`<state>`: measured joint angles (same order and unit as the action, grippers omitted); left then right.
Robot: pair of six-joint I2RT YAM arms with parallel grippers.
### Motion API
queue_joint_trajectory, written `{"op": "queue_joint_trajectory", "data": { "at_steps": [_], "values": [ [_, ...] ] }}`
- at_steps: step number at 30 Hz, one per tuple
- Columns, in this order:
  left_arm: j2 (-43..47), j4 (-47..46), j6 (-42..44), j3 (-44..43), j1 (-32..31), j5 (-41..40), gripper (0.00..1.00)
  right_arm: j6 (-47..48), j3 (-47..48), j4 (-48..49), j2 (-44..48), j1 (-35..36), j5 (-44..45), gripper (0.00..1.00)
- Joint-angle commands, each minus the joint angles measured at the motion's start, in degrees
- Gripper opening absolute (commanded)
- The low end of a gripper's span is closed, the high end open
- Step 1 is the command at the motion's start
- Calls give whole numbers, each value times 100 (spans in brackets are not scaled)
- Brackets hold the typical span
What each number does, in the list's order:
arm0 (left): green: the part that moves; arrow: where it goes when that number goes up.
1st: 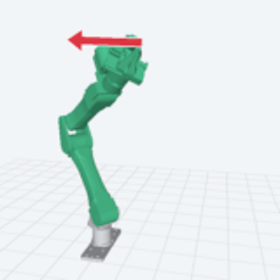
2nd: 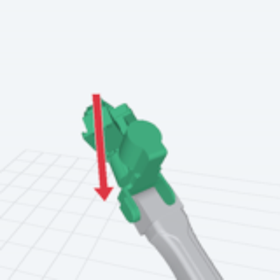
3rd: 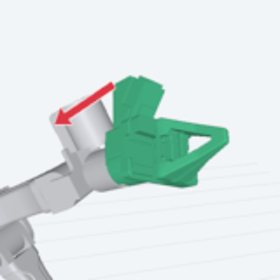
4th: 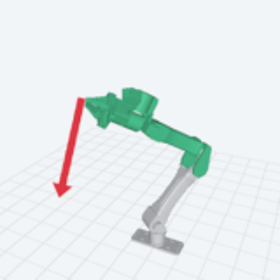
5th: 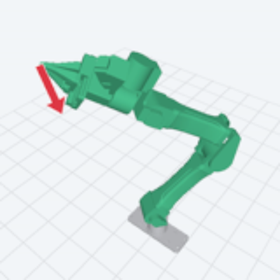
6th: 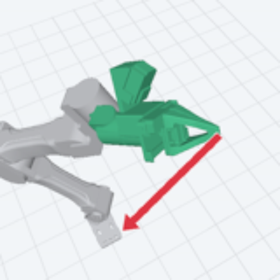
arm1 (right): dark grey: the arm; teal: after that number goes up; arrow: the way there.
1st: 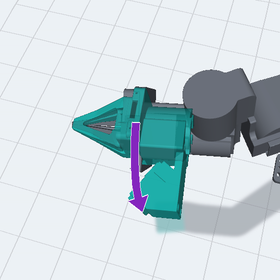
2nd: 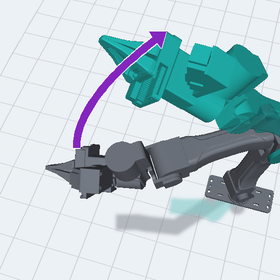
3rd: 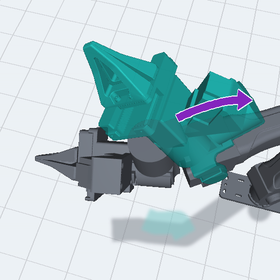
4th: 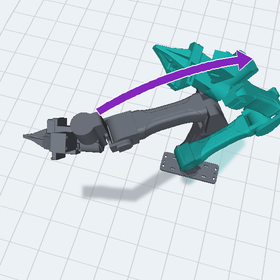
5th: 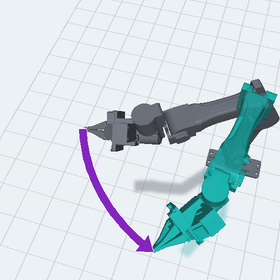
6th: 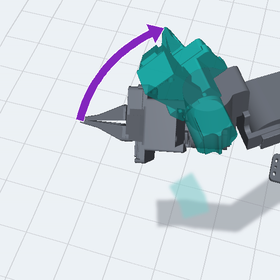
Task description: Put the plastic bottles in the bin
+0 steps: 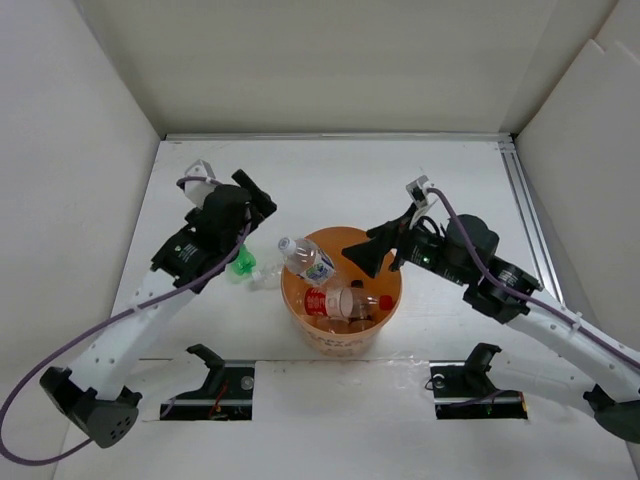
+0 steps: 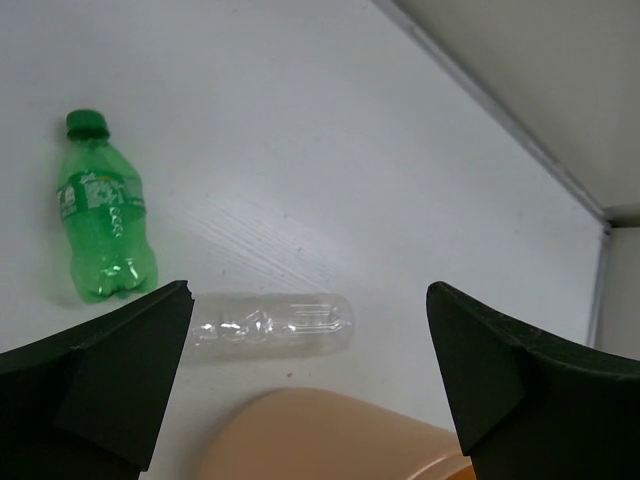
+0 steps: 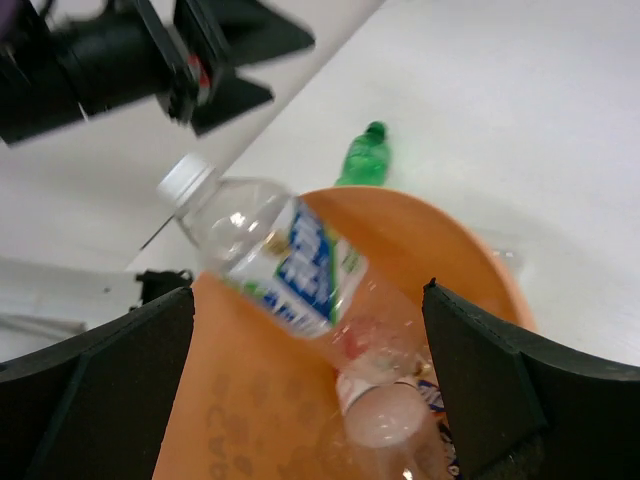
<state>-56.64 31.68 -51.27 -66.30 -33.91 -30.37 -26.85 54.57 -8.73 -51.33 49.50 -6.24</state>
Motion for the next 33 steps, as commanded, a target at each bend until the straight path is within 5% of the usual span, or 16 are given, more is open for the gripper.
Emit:
{"op": "queue_joint_trajectory", "data": {
  "at_steps": [1, 5, 16, 33],
  "values": [
    [-109, 268, -770, 249, 7, -390, 100, 268, 467, -374, 167, 34, 904, 100],
    [-417, 706, -1540, 565, 103, -890, 100, 321, 722, -831, 421, 34, 1239, 100],
    [-1023, -786, -648, 1550, 2036, 864, 100, 426, 1214, -1376, 1090, 34, 1151, 100],
    [-3273, -1551, -849, 1497, 2398, 735, 99, 426, 1100, -1430, 1538, 34, 792, 100]
  ]
}}
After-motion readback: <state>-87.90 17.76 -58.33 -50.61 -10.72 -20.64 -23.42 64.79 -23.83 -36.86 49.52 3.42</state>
